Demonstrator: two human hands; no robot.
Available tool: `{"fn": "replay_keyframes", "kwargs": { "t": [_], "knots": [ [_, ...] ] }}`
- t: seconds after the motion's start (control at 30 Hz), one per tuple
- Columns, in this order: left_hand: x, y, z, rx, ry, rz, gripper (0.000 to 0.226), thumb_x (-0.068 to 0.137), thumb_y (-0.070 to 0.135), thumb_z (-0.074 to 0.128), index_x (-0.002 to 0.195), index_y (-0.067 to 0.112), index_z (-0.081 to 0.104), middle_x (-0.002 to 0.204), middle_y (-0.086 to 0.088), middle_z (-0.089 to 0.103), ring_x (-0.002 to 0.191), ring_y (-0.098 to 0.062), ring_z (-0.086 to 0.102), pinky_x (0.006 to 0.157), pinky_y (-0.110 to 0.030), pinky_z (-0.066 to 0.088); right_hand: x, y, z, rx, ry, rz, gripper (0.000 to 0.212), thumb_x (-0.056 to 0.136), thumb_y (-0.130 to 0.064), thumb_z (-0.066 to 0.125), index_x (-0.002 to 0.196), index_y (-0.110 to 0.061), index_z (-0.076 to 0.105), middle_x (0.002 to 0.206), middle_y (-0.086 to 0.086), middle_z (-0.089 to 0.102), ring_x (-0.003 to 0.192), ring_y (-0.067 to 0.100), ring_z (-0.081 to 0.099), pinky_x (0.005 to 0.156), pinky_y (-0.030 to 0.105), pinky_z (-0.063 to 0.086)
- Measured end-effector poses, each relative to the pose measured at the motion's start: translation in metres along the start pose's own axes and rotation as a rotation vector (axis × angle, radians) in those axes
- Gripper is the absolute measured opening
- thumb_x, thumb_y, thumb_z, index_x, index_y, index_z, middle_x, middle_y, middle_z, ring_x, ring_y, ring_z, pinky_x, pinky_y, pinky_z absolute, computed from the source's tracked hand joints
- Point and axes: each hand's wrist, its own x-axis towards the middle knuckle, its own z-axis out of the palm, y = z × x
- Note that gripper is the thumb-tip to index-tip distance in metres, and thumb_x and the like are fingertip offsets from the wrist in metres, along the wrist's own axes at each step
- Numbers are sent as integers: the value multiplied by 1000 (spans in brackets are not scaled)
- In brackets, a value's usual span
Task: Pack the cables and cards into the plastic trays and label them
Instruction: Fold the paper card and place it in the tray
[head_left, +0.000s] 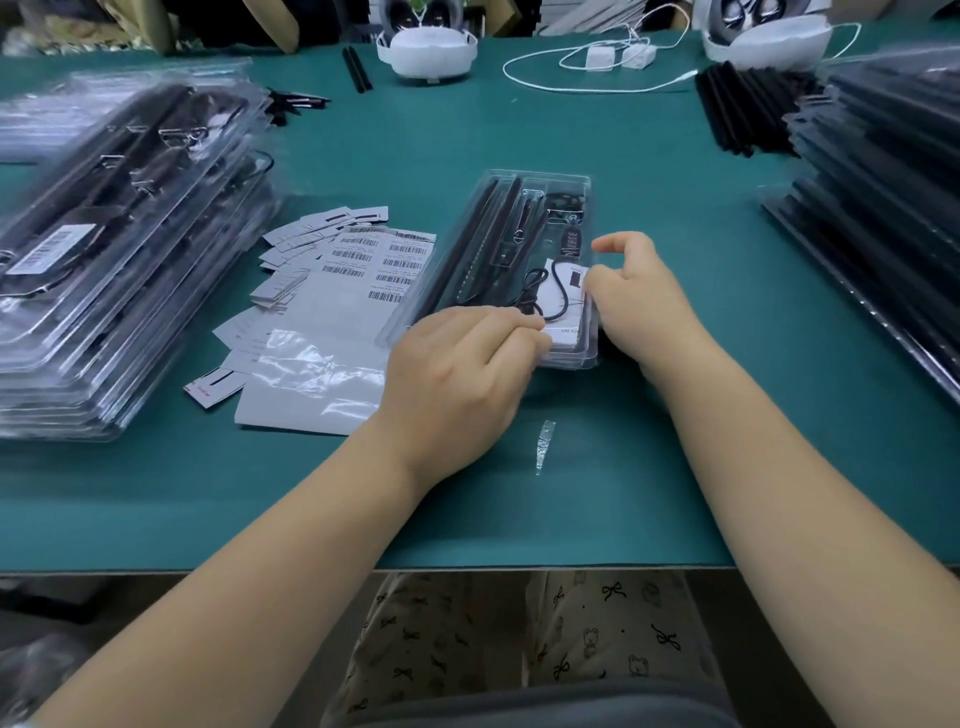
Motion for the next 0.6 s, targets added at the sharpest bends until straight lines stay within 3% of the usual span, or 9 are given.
{"fn": "replay_keyframes", "kwargs": {
  "t": [0.1, 0.2, 0.27, 0.33, 0.47, 0.6],
  "knots": [
    [0, 0, -1, -18, 35, -5, 9, 82, 6, 71, 73, 6, 73, 82, -2, 73, 75, -21, 71, 62, -31, 55, 0, -1, 1, 89, 24, 26, 25, 88, -16, 41, 112, -24, 43, 72, -2, 51, 59, 15, 45, 51, 19, 42],
    [-1, -1, 0, -46, 75, -54, 10, 84, 9, 69, 76, 5, 74, 86, -4, 74, 78, -21, 71, 64, -32, 56, 0, -4, 4, 230, 25, 113, 16, 89, -29, 46, 104, -22, 44, 77, 1, 54, 60, 18, 50, 41, 22, 43],
    [-1, -3, -2, -111, 129, -202, 8, 85, 8, 69, 80, 4, 74, 90, -5, 73, 82, -19, 70, 68, -31, 56, -2, -6, 7, 320, -23, 161, 26, 92, -48, 45, 102, -24, 42, 72, 3, 57, 50, 15, 51, 44, 28, 49],
    [0, -8, -6, -199, 216, -379, 6, 87, 7, 67, 84, 2, 70, 92, -4, 70, 85, -13, 65, 72, -26, 54, -3, -7, 8, 351, -77, 181, 33, 94, -56, 39, 105, -25, 42, 73, 5, 61, 44, 14, 55, 56, 38, 56],
    [6, -25, -19, -336, 499, -785, 3, 93, 20, 60, 93, 17, 58, 87, 14, 57, 79, 3, 54, 72, -14, 43, -7, -8, 7, 396, -175, 170, 43, 96, -36, 52, 129, -11, 41, 86, 12, 63, 50, 16, 63, 52, 32, 55],
    [11, -35, -25, -546, 630, -1077, 8, 92, 21, 61, 86, 24, 58, 82, 9, 61, 78, -6, 58, 79, -27, 51, -8, -5, 11, 483, -183, 172, 68, 92, -28, 61, 146, -11, 24, 100, 13, 62, 65, 19, 71, 62, 32, 59]
  ]
}}
